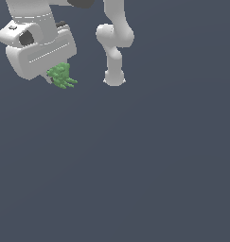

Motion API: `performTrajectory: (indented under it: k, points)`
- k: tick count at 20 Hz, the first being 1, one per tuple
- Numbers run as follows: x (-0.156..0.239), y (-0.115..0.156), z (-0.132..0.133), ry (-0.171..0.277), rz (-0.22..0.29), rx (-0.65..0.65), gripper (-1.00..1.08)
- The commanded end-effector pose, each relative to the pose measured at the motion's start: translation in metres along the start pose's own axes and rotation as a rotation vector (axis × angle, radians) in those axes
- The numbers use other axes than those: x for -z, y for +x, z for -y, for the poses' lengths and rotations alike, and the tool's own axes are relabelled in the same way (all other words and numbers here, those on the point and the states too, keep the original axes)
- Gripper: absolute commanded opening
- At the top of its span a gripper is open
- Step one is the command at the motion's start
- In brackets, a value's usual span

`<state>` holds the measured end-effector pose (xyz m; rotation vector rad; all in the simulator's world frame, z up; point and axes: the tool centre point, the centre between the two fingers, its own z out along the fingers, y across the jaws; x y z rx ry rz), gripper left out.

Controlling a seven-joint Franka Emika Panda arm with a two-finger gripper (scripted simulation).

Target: Pick up the object and move it to a goal position.

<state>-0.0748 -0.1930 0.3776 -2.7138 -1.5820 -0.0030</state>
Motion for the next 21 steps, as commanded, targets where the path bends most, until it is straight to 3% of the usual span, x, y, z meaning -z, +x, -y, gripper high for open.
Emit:
performTrajectory:
  k: [1, 11, 21]
  points:
    - [0.026, -0.015, 0.006, 0.001, -0.001, 0.001, -1.0]
    - [0.1, -0.059, 0.02, 0.001, 0.001, 0.0, -1.0]
    - [0.122, -0.072, 0.022, 0.001, 0.002, -0.001, -1.0]
